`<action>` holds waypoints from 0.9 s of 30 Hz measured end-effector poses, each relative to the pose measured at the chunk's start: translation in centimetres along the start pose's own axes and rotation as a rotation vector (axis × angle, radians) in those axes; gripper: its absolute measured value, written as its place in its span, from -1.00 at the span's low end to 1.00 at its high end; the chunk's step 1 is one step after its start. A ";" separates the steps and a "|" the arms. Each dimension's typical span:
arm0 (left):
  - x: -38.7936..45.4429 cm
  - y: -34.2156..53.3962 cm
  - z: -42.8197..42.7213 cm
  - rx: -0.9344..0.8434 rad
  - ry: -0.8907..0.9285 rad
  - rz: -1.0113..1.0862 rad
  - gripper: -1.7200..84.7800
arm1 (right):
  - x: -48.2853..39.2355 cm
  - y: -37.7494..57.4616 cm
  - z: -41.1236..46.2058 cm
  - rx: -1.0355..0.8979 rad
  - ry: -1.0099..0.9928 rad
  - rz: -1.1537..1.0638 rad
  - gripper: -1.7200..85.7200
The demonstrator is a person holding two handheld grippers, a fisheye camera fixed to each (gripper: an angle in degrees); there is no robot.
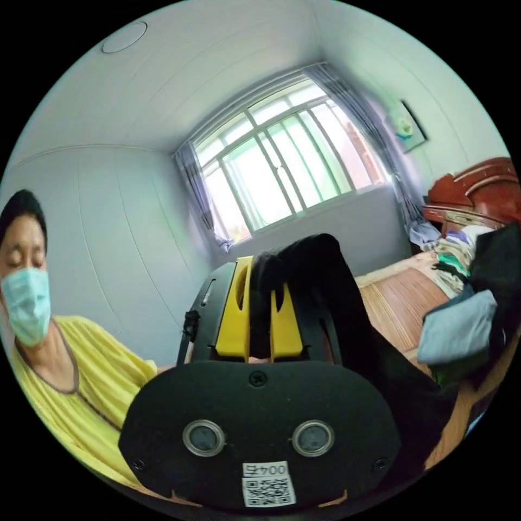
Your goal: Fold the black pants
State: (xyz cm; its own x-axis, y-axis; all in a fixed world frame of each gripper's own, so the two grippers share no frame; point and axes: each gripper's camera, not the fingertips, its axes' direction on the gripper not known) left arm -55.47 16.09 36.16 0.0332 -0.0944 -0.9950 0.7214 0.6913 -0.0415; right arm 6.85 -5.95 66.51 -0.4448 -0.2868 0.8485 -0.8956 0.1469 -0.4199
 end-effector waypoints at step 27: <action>-3.9 29.3 -37.8 0.009 -1.151 -0.711 -0.95 | 3.3 20.6 6.8 -0.210 0.168 0.346 -0.69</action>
State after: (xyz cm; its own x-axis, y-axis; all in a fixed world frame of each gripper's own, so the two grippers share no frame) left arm -60.63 63.82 35.35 0.2064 -0.9713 -0.1181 0.8288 0.2377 -0.5065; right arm -13.09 -10.34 58.43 -0.6962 -0.0315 0.7171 -0.6658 0.4017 -0.6287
